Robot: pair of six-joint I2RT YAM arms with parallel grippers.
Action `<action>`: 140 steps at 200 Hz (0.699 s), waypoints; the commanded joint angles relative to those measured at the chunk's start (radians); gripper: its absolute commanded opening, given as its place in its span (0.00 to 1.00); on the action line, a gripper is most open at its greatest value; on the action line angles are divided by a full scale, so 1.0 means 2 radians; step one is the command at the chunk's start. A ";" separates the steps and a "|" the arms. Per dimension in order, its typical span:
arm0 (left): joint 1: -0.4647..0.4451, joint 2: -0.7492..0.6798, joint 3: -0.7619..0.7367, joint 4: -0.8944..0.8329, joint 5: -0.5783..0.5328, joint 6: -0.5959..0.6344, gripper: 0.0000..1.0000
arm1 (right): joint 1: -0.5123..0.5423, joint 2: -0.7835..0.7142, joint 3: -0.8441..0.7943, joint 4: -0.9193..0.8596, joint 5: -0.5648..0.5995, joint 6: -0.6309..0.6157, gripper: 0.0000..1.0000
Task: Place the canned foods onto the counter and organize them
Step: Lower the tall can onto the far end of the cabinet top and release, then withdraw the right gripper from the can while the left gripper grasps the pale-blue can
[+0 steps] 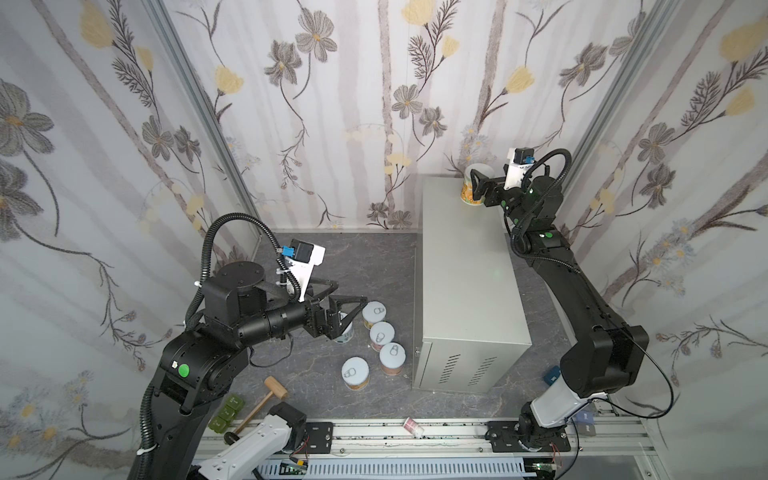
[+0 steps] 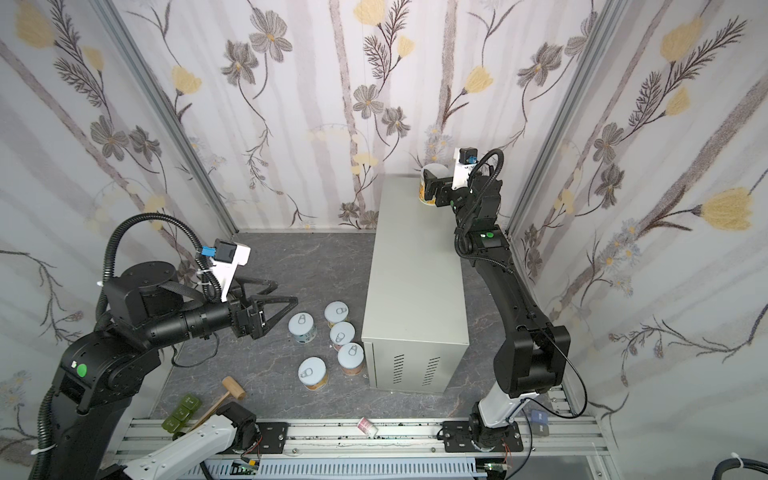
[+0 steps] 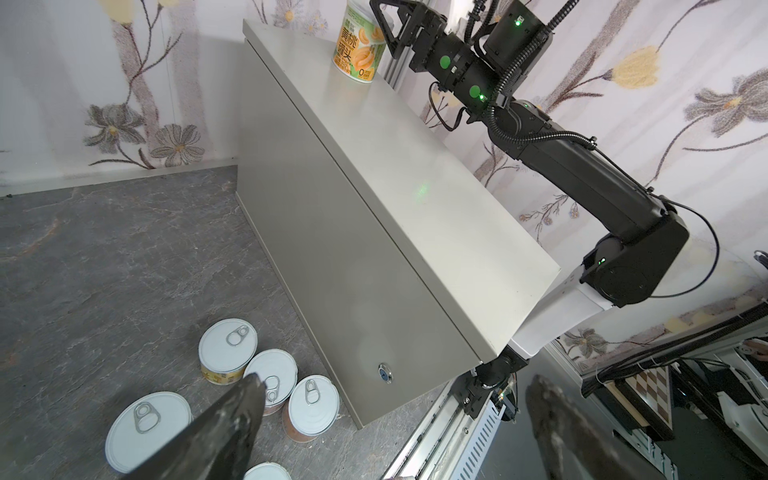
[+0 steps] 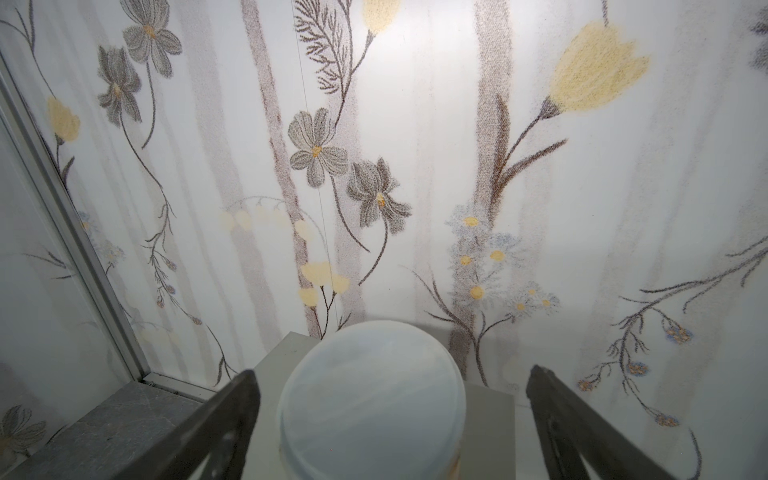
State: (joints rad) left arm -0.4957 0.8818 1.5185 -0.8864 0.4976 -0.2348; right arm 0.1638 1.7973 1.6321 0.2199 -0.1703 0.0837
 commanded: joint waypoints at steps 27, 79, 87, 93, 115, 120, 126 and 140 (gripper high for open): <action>0.001 0.017 -0.027 -0.007 -0.093 -0.004 1.00 | -0.001 -0.041 -0.024 -0.018 -0.016 0.003 1.00; 0.001 0.044 -0.090 -0.022 -0.181 -0.053 1.00 | 0.023 -0.148 -0.089 -0.090 -0.019 0.007 1.00; 0.003 0.056 -0.096 -0.032 -0.201 -0.061 1.00 | 0.032 -0.167 -0.099 -0.107 -0.008 0.003 1.00; 0.003 0.065 -0.102 -0.039 -0.209 -0.067 1.00 | 0.040 -0.180 -0.106 -0.118 -0.003 0.000 1.00; 0.004 0.090 -0.134 -0.033 -0.221 -0.082 1.00 | 0.078 -0.229 -0.126 -0.161 0.041 -0.011 1.00; 0.005 0.094 -0.142 -0.028 -0.221 -0.086 1.00 | 0.085 -0.239 -0.131 -0.168 0.047 -0.014 1.00; 0.005 0.099 -0.152 -0.022 -0.224 -0.091 1.00 | 0.094 -0.252 -0.138 -0.176 0.050 -0.016 1.00; 0.010 0.111 -0.171 -0.007 -0.230 -0.106 1.00 | 0.106 -0.280 -0.153 -0.193 0.050 -0.017 1.00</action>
State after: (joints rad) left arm -0.4866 1.0763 1.2255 -0.9329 0.0982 -0.3763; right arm 0.3408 1.3064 1.3659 -0.0639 -0.1341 0.0692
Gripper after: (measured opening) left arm 0.997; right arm 0.996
